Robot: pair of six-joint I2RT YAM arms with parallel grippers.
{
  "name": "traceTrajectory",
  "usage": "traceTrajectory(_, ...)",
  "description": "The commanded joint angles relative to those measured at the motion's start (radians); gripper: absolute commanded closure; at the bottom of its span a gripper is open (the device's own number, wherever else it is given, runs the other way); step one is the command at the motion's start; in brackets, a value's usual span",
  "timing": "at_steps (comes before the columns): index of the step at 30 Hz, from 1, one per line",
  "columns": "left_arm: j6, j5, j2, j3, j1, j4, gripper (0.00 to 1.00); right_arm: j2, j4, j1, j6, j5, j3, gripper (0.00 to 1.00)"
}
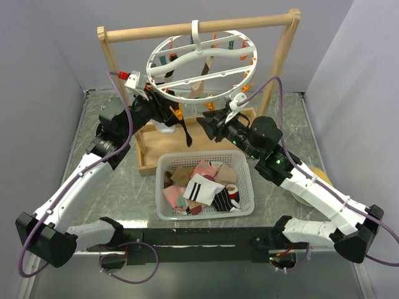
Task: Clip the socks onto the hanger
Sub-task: Rotate the hanger at the clothesline.
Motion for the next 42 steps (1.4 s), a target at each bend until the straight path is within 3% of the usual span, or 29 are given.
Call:
traceTrajectory(1,0.050,-0.193,-0.013,0.049,0.001,-0.001,0.65,-0.080,0.000,0.043,0.006,0.041,-0.029,0.57)
traceTrajectory(15,0.015,-0.391,-0.002,0.078,0.078,-0.070,0.67,-0.210,-0.073,0.097,-0.014,0.141,-0.043,0.55)
traceTrajectory(19,0.020,-0.382,-0.028,0.087,0.098,-0.108,0.68,-0.204,-0.095,0.113,-0.055,0.156,0.037,0.53)
traceTrajectory(26,0.004,-0.304,-0.203,-0.064,0.142,-0.203,0.67,-0.144,-0.075,0.116,-0.201,0.225,0.140,0.50)
traceTrajectory(29,0.004,-0.270,-0.272,-0.106,0.162,-0.260,0.57,-0.109,-0.058,0.113,-0.244,0.233,0.146,0.46)
traceTrajectory(33,0.038,-0.155,-0.328,-0.094,0.175,-0.306,0.35,-0.081,-0.056,0.108,-0.242,0.229,0.141,0.45)
traceTrajectory(35,0.044,-0.016,-0.341,-0.068,0.175,-0.306,0.28,-0.084,-0.049,0.106,-0.227,0.216,0.120,0.45)
traceTrajectory(38,0.020,0.216,-0.332,-0.037,0.175,-0.267,0.09,-0.098,-0.041,0.106,-0.204,0.212,0.092,0.45)
traceTrajectory(42,-0.107,0.400,-0.282,-0.012,0.170,-0.144,0.04,-0.107,-0.038,0.106,-0.182,0.201,0.071,0.45)
